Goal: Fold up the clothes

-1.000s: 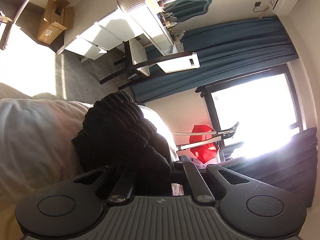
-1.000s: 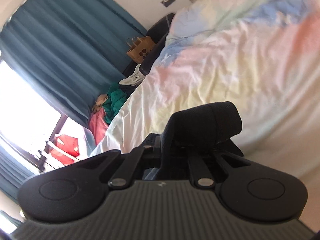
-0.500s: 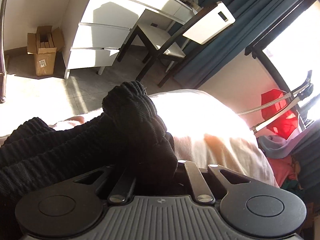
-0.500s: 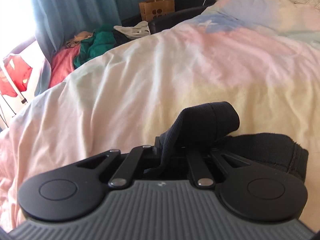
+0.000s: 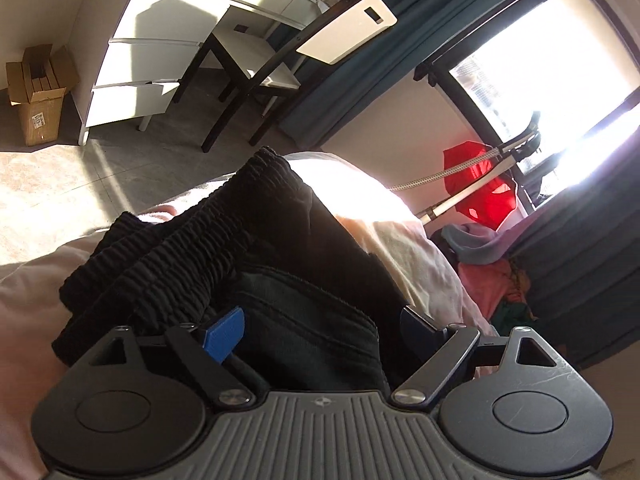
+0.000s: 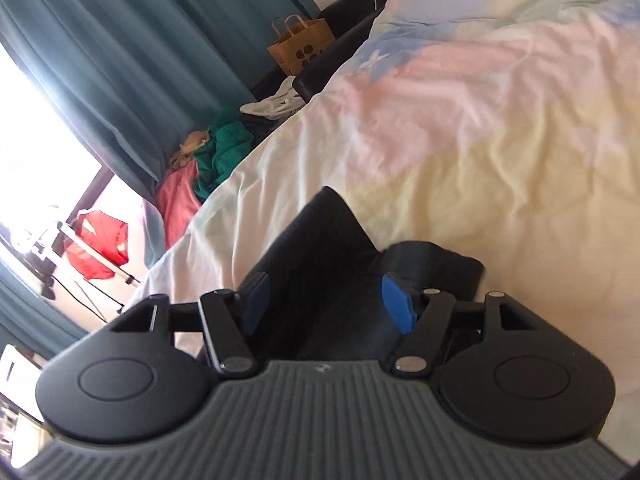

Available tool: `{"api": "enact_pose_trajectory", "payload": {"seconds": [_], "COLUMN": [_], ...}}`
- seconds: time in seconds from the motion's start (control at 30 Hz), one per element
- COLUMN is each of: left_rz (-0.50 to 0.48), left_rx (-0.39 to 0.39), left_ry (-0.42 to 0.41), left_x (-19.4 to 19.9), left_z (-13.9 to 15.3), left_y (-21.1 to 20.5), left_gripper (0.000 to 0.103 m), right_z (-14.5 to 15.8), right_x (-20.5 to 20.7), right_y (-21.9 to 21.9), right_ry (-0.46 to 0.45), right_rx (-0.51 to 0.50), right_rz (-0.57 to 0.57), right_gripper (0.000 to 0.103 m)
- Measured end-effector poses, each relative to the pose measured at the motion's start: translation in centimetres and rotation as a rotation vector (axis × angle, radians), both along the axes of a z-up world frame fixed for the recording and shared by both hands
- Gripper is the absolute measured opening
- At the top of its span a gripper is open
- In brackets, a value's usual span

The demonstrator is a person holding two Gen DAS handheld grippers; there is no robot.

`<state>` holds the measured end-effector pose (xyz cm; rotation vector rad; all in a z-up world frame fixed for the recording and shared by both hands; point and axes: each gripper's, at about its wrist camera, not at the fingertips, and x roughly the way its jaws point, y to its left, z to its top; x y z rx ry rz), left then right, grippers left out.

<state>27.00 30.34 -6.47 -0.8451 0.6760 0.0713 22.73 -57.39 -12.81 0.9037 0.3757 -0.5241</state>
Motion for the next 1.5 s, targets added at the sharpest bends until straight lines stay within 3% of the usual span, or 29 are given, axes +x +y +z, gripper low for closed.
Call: {"api": "enact_pose_trajectory", "payload": {"seconds": [0.07, 0.2, 0.33, 0.4, 0.57, 0.7, 0.73, 0.77, 0.8, 0.83, 0.87, 0.97, 1.27, 1.5], "left_rz": [-0.015, 0.027, 0.123, 0.153, 0.305, 0.404, 0.435, 0.473, 0.513, 0.534, 0.549, 0.512, 0.365, 0.294], "left_rx": [-0.071, -0.273, -0.455, -0.472, -0.299, -0.177, -0.151, -0.159, -0.177, -0.198, -0.22, -0.185, -0.075, -0.039], "left_ry": [0.01, 0.058, 0.047, 0.012, -0.076, -0.095, -0.092, -0.09, -0.088, -0.09, -0.092, -0.109, -0.218, -0.168], "left_x": [-3.2, -7.7, -8.5, -8.0, -5.7, -3.2, -2.8, -2.8, -2.8, -3.0, -3.3, -3.2, -7.8, -16.1], "left_z": [-1.2, -6.0, -10.8, -11.2, -10.1, -9.9, -9.5, -9.1, -8.8, -8.3, -7.8, -4.8, 4.8, 8.6], "left_y": [0.2, 1.1, 2.2, 2.2, 0.7, -1.2, -1.8, -1.9, -1.9, -1.6, -1.3, -0.9, -0.3, 2.1], "left_gripper": [0.097, 0.097, 0.097, 0.1, 0.099, 0.097, 0.083, 0.058, 0.052, 0.041, 0.032, 0.017, 0.012, 0.012], "right_z": [-1.2, -4.8, -7.0, -7.4, -8.9, -8.8, -8.5, -8.1, -7.9, -7.6, -7.4, -6.0, -3.4, -5.0], "right_x": [-2.7, -5.8, -5.8, -5.0, -0.8, 2.4, 3.2, 4.0, 4.3, 4.6, 4.3, 3.0, -5.8, -14.1], "right_y": [0.6, 2.4, 3.3, 3.0, 1.7, 1.8, 2.1, 2.4, 2.5, 2.6, 2.5, 2.4, 3.6, 4.8], "right_ry": [-0.029, -0.068, -0.086, -0.111, -0.166, -0.154, -0.115, -0.074, -0.049, -0.026, -0.027, -0.041, -0.091, -0.092], "right_rx": [0.085, 0.284, 0.36, 0.368, 0.367, 0.261, 0.216, 0.172, 0.156, 0.145, 0.144, 0.129, 0.235, 0.38], "right_rz": [0.0, 0.056, 0.043, 0.03, 0.033, -0.021, -0.042, -0.062, -0.076, -0.089, -0.096, -0.102, -0.13, -0.137], "right_gripper": [0.066, 0.067, 0.066, 0.067, 0.068, 0.065, 0.056, 0.049, 0.03, 0.022, 0.019, 0.013, 0.012, 0.012]}}
